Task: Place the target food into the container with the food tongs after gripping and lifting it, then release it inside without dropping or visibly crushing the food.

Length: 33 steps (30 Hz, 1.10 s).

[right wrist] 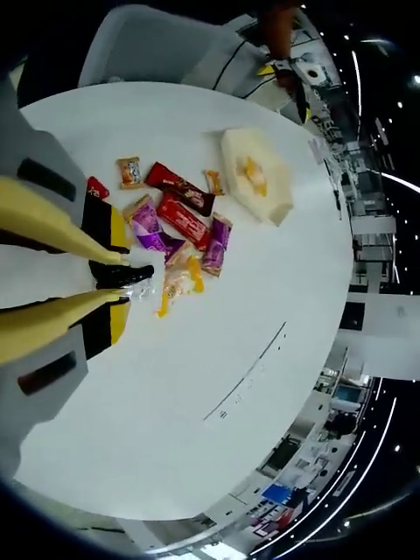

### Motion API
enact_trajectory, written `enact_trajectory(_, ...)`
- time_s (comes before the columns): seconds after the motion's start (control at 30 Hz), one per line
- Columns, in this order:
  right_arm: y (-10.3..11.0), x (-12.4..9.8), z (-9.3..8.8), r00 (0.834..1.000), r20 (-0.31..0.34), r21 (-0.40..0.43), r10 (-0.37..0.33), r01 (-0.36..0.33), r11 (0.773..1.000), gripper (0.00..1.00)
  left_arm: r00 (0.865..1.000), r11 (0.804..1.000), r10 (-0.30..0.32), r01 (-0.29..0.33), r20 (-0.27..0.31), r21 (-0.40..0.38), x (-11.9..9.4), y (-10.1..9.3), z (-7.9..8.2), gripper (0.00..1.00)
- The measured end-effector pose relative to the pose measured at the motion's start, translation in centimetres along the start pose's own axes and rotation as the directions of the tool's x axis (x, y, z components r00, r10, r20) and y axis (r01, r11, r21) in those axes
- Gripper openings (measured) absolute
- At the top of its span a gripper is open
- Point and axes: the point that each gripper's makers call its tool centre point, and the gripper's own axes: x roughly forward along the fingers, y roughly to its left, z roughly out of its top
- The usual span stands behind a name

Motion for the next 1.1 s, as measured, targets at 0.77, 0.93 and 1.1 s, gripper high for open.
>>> enact_trajectory(0.77,5.7,4.2,9.0,0.993,0.050,-0.075,0.104,-0.100,0.992,0.19,1.000,1.000,-0.004,0.004,0.028,0.000,-0.1,0.0,0.5,0.99)
enact_trajectory(0.93,7.6,5.6,11.0,0.989,0.051,-0.117,0.137,-0.131,0.985,0.19,0.999,1.000,0.004,-0.004,0.033,0.008,-0.3,0.0,0.6,0.99)
enact_trajectory(1.1,9.1,6.7,12.5,0.985,0.043,-0.149,0.167,-0.159,0.976,0.19,0.999,1.000,0.004,-0.004,0.036,0.011,-0.3,0.0,0.7,0.99)
